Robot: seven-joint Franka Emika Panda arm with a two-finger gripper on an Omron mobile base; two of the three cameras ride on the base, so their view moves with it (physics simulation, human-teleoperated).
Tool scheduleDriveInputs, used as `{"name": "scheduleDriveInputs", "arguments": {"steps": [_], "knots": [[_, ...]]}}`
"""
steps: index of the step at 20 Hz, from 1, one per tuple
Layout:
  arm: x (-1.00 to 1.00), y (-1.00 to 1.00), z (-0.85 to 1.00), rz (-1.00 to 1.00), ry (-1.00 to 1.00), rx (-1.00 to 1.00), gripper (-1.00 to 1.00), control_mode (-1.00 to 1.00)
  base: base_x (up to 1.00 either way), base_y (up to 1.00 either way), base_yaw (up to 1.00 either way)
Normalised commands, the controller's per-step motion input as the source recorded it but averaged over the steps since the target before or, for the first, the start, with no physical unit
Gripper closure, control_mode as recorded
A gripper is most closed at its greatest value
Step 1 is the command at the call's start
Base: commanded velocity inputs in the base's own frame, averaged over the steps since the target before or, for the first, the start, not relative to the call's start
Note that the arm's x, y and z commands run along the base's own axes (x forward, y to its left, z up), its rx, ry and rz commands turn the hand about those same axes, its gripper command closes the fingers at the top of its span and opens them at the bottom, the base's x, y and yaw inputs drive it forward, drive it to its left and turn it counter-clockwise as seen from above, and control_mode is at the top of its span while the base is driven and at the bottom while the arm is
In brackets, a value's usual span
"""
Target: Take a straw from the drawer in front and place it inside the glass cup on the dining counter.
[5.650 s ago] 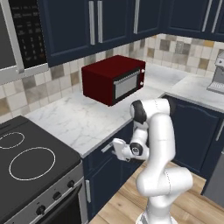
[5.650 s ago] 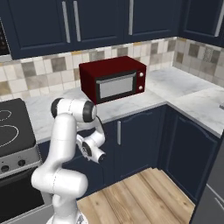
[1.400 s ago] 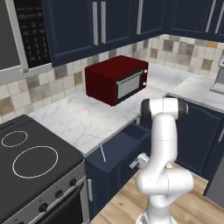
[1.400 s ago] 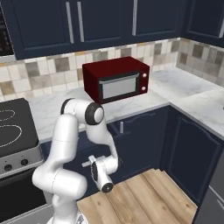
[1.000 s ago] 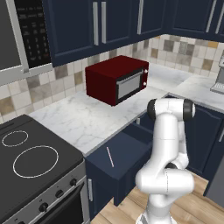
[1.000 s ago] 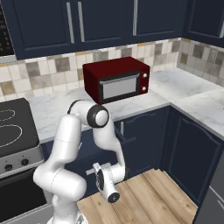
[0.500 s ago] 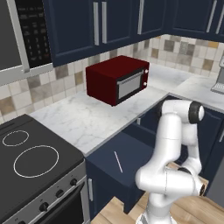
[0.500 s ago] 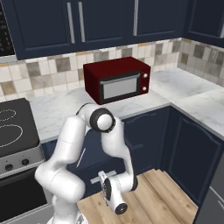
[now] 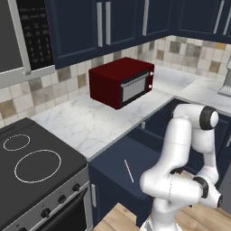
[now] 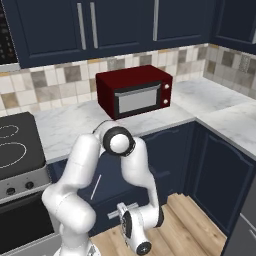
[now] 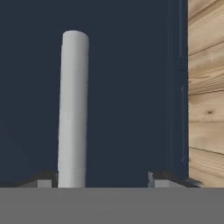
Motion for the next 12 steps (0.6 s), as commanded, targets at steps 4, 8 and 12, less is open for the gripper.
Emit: {"name": "scheduleDriveInputs", "arguments": {"steps": [4,8,12], "knots": [[-0.18,-0.30,0.98,0.00,-0.03,0.00,-1.00,-1.00,0.00,0.00,0.00],[-0.08,-0.16,1.00,0.00,-0.07,0.00,-1.00,-1.00,0.00,0.00,0.00],[-0.07,-0.09,1.00,0.00,-0.04,-0.01,-1.00,-1.00,0.00,0.00,0.00]]}}
